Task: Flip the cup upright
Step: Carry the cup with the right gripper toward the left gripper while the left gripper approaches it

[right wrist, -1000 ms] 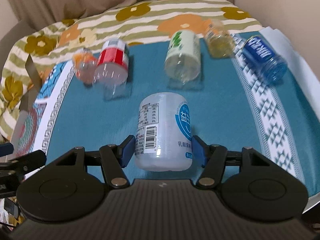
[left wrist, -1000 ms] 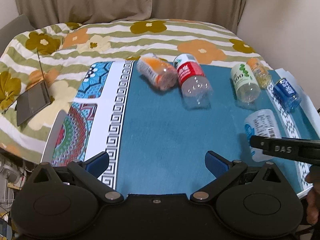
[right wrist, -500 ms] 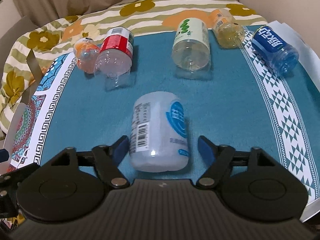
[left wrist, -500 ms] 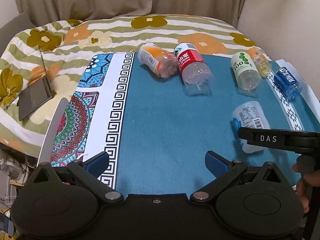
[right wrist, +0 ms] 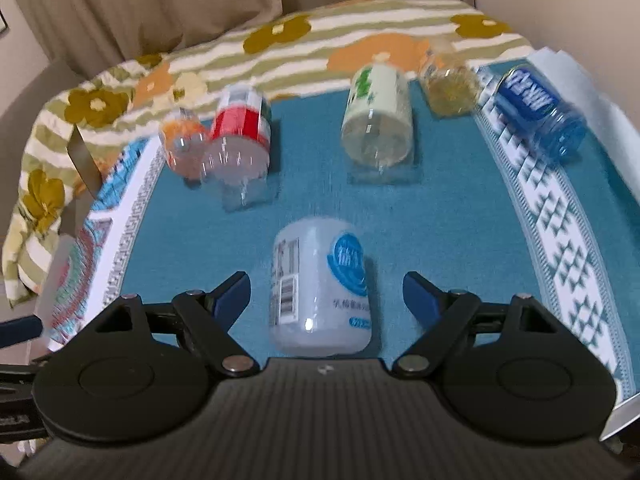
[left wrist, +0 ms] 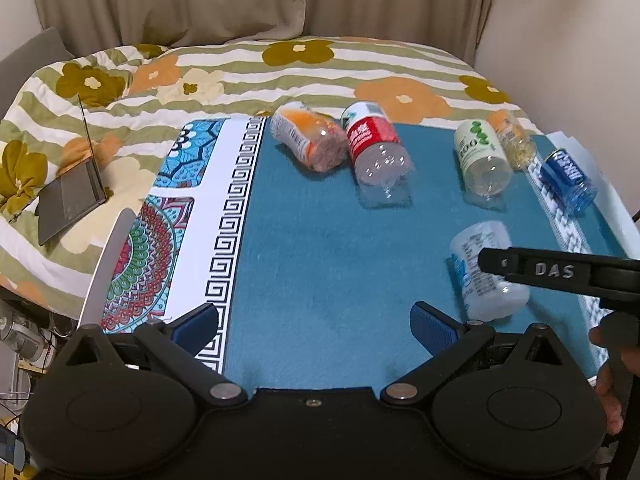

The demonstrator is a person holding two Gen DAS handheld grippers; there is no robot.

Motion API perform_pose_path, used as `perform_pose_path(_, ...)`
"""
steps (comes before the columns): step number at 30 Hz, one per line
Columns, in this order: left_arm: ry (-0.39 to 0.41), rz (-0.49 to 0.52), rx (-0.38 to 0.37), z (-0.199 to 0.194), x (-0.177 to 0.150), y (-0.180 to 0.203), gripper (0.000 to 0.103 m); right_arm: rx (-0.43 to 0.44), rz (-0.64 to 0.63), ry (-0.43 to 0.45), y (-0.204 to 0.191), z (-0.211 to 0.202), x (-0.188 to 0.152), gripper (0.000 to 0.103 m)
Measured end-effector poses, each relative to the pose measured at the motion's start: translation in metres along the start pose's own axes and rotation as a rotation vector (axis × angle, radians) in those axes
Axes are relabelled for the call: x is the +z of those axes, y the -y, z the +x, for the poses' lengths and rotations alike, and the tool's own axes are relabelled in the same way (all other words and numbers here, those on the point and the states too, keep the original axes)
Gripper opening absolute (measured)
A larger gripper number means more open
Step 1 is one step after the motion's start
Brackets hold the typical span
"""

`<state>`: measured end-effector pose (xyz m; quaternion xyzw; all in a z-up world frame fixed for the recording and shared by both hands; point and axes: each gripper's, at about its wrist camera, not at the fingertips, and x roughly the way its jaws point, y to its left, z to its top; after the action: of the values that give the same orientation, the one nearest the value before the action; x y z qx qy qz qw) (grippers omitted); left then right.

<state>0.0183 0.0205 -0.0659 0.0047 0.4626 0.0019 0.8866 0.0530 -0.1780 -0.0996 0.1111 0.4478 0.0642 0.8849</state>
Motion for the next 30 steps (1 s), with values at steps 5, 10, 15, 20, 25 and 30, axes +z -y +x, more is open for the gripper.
perform_pose_path(5,0.028,0.025,-0.021,-0.016,0.014,0.022,0.103,0.006,0.022,0.053,0.021,-0.033,0.017,0.103)
perform_pose_path(10,0.037,0.055,-0.031,-0.021,0.03,0.051,0.103,-0.031,0.036,0.087,0.055,-0.059,0.026,0.103)
perform_pose_path(15,-0.004,0.064,-0.049,-0.008,0.046,0.081,0.103,-0.075,0.014,0.039,0.095,-0.066,0.029,0.103)
perform_pose_path(20,-0.135,0.029,-0.108,0.026,0.066,0.108,0.103,-0.087,-0.016,0.041,0.13,-0.068,0.027,0.103)
perform_pose_path(25,-0.27,-0.002,-0.12,0.062,0.082,0.126,0.098,-0.063,-0.021,0.028,0.155,-0.057,0.024,0.103)
perform_pose_path(30,-0.36,-0.001,-0.081,0.094,0.091,0.137,0.095,-0.024,0.008,0.006,0.172,-0.039,0.02,0.103)
